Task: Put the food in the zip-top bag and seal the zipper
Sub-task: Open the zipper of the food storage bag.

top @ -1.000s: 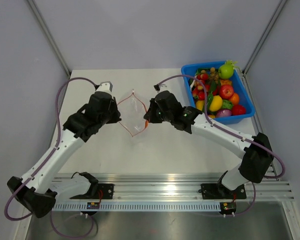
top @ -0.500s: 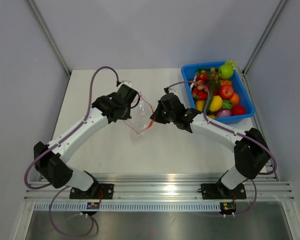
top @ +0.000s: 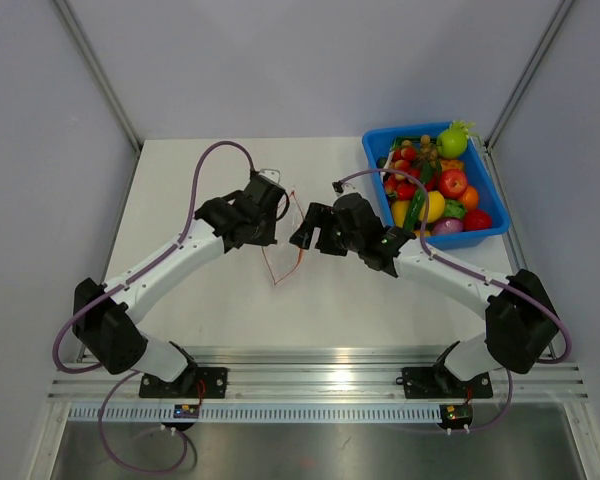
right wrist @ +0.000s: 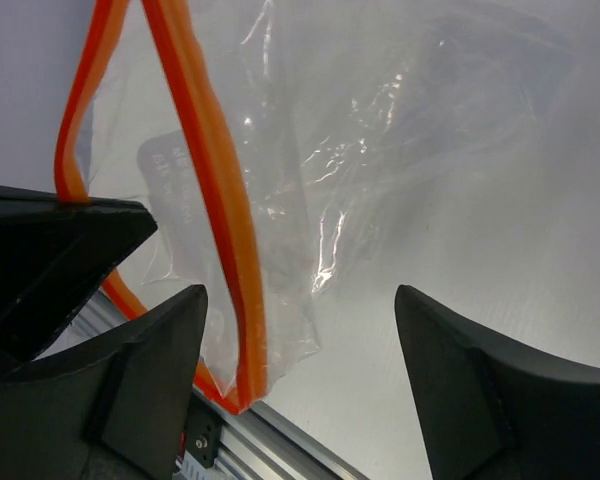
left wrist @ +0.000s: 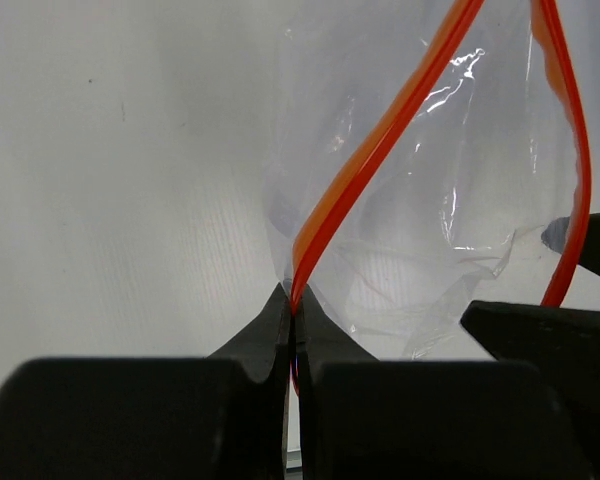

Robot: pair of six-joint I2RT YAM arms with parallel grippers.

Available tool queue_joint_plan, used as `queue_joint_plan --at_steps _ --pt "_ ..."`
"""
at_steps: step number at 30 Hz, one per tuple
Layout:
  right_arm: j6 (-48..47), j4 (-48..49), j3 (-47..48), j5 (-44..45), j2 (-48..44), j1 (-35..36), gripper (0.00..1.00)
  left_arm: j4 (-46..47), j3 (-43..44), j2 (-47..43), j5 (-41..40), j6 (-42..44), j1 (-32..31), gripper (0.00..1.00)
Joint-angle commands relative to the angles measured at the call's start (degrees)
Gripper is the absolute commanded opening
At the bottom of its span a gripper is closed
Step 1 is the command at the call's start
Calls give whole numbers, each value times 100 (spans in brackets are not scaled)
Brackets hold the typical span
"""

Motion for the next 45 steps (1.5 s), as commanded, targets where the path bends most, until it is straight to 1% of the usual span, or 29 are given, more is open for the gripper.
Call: queue_joint_plan --at_steps 1,3,4,7,10,11,12,14,17,18,19,20,21,22,23,28,31,34,36,38,41,43,44,45 --pt "-73 410 250 -441 -36 54 87 345 -24 -218 242 -76 9 0" --pt "-108 384 346 -354 52 142 90 345 -16 -236 251 -94 9 0" --pt "-117 349 390 -319 96 169 93 362 -24 -253 294 -111 9 0" --pt "-47 173 636 -12 377 248 94 406 -24 -306 347 -120 9 0" --pt "103 -90 944 401 789 318 85 406 -24 -359 339 -146 9 0" --pt "164 -169 1032 689 869 362 76 389 -16 -376 339 -155 9 0" --pt "217 -353 1198 840 957 423 71 389 -33 -394 321 -181 0 0" --pt "340 -678 1435 1209 1212 441 63 380 -42 -455 330 -217 0 0" --pt "410 -952 1542 1666 1362 441 56 301 -24 -526 269 -261 0 0" --pt "402 -1065 1525 1772 1353 441 44 214 -7 -596 164 -261 9 0" --pt "402 -1101 1507 1869 1327 433 37 161 37 -614 102 -243 17 0" --pt "393 -1137 1481 1992 1301 433 26 108 72 -640 41 -243 17 0" --pt "402 -1163 1481 2045 1283 433 11 -6 98 -684 -99 -208 17 0" --pt "411 -1163 1481 2089 1292 424 3 -85 142 -693 -170 -199 9 0" --pt "385 -1189 1533 2090 1309 415 0 -156 264 -702 -241 -191 17 0" --pt "305 -1146 1762 1950 1563 389 0 -560 669 -772 -644 -68 17 0" --pt "305 -979 1859 1686 1695 319 0 -788 1047 -798 -838 29 17 0" --pt "358 -663 1824 1274 1836 161 0 -877 1285 -746 -682 134 17 0" --pt "393 -513 1832 1027 1933 55 0 -729 1224 -667 -532 152 17 0" --pt "376 -365 1832 826 2065 20 0 -588 935 -570 -278 161 17 0" --pt "271 -416 1928 632 2249 -33 0 -175 408 -316 179 126 17 0" --pt "183 -443 1929 587 2293 -33 4 80 162 -140 461 21 9 0" --pt "174 -460 1885 569 2294 -33 9 151 108 -96 514 -14 17 0" --pt "147 -460 1842 543 2259 -33 23 299 64 -78 619 -50 17 0"
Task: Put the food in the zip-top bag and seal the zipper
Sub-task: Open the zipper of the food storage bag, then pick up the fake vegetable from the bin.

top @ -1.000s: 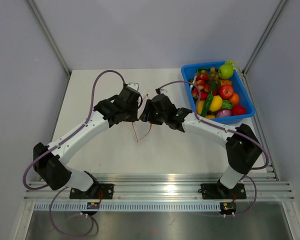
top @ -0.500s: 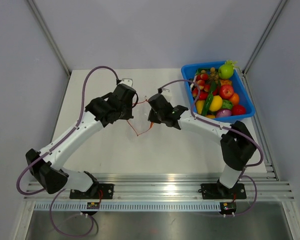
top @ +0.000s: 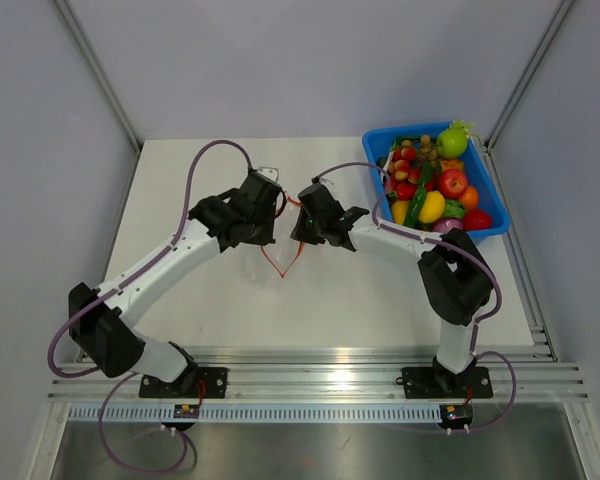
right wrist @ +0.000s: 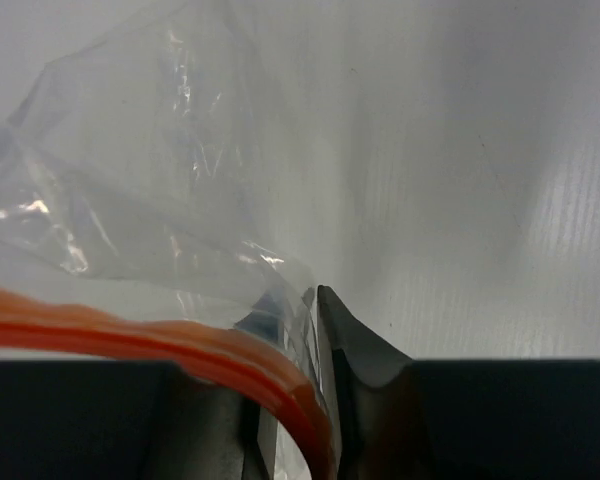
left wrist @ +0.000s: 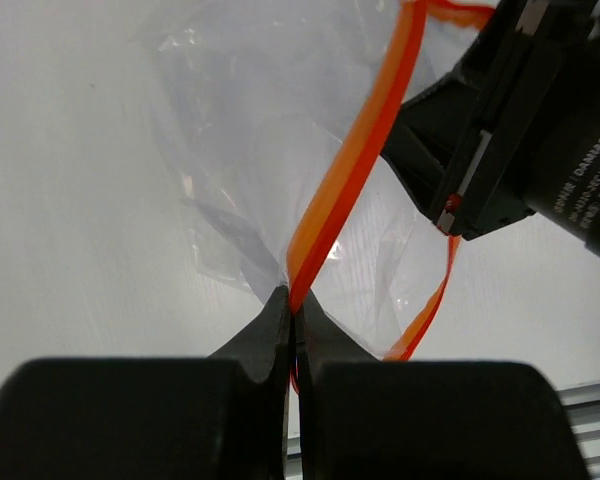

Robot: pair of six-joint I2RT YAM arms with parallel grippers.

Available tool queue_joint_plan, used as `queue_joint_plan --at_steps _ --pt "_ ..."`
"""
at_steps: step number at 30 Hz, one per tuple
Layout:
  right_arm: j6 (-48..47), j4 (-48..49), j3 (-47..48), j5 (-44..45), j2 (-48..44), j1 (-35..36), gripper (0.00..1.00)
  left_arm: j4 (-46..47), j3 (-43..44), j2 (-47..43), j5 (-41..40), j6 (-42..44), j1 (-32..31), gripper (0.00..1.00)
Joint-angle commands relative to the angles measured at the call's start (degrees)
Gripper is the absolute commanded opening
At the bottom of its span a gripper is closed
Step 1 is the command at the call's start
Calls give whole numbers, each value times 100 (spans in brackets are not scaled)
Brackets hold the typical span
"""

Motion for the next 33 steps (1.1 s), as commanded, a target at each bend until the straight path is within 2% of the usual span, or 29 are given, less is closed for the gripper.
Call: queue_joint_plan --at_steps 1,5,15,18,20,22,26,29,33 --pt "-216 51 69 -191 -123 -48 29 613 -207 138 495 -107 13 0" --pt "-312 200 -485 -69 -677 -48 51 658 -85 235 443 -142 13 0" --pt "-611 -326 -1241 494 -2723 -57 72 859 319 788 688 -195 13 0" --pt "-717 -668 -1347 888 -3277 -66 73 904 425 912 785 -221 22 0" --pt "-813 -1055 -1382 1477 -3525 -127 73 938 530 964 908 -265 13 0" --pt "-910 -1388 -1417 1723 -3806 -539 72 982 618 1000 1005 -300 22 0" --pt "-1165 -1732 -1487 1672 -4018 -1488 72 1018 803 1070 1295 -362 13 0" --pt "-1341 -1794 -1584 1277 -4009 -2199 72 1070 847 1097 1479 -397 13 0" --pt "-1455 -1716 -1777 829 -3887 -2781 73 1150 803 1088 1629 -441 13 0"
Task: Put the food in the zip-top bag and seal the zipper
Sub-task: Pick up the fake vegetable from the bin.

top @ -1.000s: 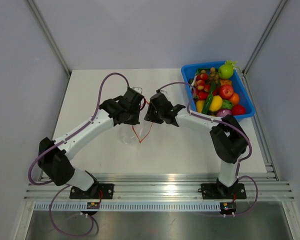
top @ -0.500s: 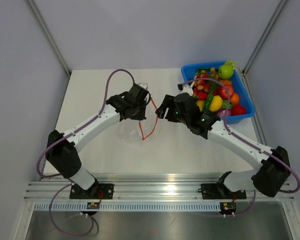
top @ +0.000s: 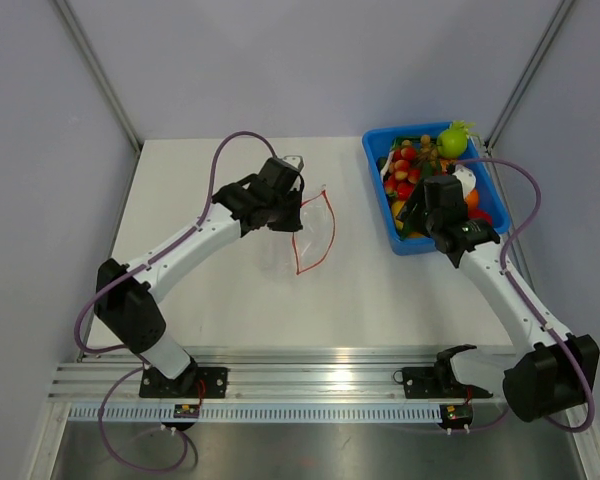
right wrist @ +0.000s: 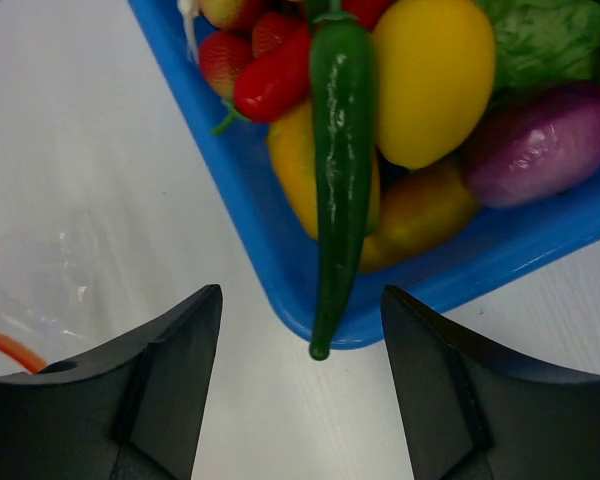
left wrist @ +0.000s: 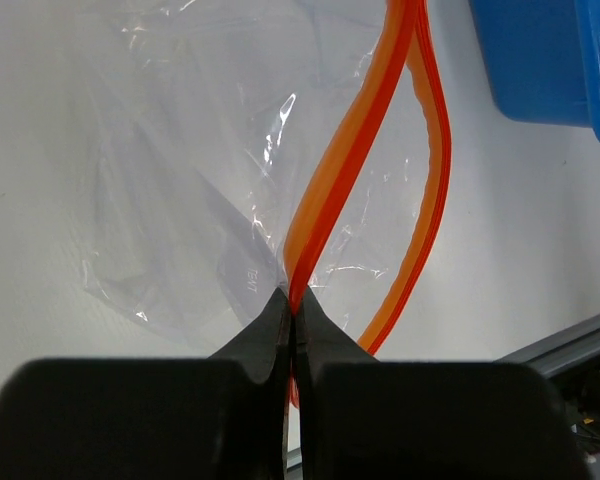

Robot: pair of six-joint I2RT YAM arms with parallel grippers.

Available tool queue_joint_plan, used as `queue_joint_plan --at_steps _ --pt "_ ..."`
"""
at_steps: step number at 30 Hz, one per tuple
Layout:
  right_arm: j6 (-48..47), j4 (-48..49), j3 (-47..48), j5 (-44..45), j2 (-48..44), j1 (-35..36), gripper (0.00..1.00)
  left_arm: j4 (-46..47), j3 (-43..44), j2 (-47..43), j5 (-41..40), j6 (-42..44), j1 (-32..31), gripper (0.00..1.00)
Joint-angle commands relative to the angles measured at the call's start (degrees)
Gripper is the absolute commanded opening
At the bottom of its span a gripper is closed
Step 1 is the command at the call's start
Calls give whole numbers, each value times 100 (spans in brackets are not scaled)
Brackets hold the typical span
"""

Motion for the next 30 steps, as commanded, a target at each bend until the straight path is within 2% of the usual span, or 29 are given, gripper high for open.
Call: queue_joint_plan --at_steps 1,7,21,25,26,30 --pt "-290 -35 -162 -543 126 -323 73 278 182 32 292 -93 4 0" --pt "-361 307 -355 -818 548 -648 75 322 182 58 458 -111 13 0" --pt "-493 1003 -453 -1337 1208 -1027 58 365 253 199 722 -128 13 0" --pt "-493 1108 -532 -1354 1173 -1044 41 374 235 225 740 -120 13 0" --pt "-510 1100 -532 -1354 1147 -1044 31 383 244 234 740 -120 13 0" --pt "-572 960 -497 -1354 814 -1044 11 409 279 295 792 -120 4 0"
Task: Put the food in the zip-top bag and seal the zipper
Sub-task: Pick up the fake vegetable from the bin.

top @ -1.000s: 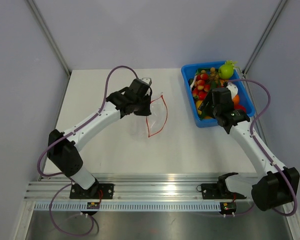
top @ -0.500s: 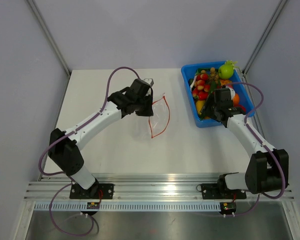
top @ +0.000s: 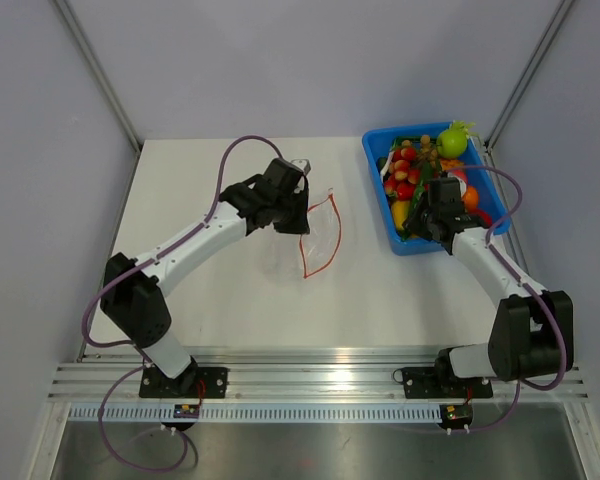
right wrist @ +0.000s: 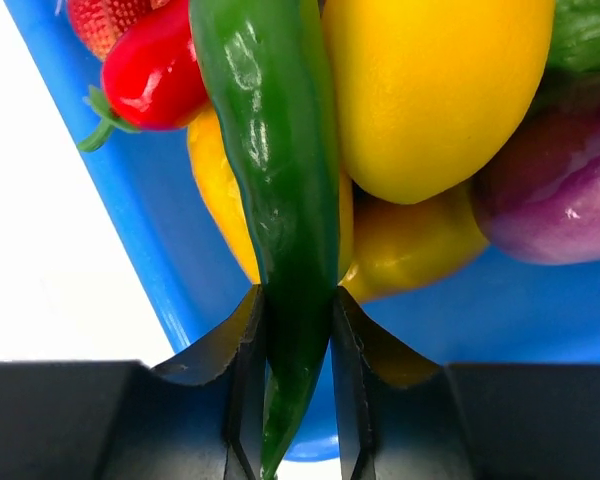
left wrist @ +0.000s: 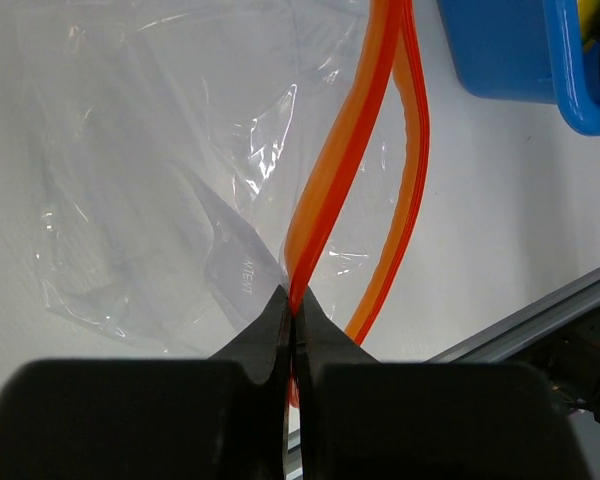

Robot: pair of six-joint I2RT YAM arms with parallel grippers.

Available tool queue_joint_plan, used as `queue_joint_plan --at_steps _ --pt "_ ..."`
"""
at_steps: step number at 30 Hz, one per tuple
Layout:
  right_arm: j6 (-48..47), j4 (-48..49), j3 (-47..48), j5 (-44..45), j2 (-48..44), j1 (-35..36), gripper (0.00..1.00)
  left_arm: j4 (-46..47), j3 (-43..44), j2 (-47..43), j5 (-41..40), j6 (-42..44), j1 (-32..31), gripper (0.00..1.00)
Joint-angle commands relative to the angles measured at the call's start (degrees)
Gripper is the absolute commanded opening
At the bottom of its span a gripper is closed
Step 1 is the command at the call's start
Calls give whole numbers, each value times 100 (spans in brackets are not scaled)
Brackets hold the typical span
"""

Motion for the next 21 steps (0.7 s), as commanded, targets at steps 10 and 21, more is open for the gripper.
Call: queue_joint_plan --at_steps 10,21 --pt "-225 -650 122 -1026 -1622 -23 1 281 592 332 273 38 13 0" --pt "-550 -1169 526 -2593 -1625 1292 0 378 611 385 396 82 13 0"
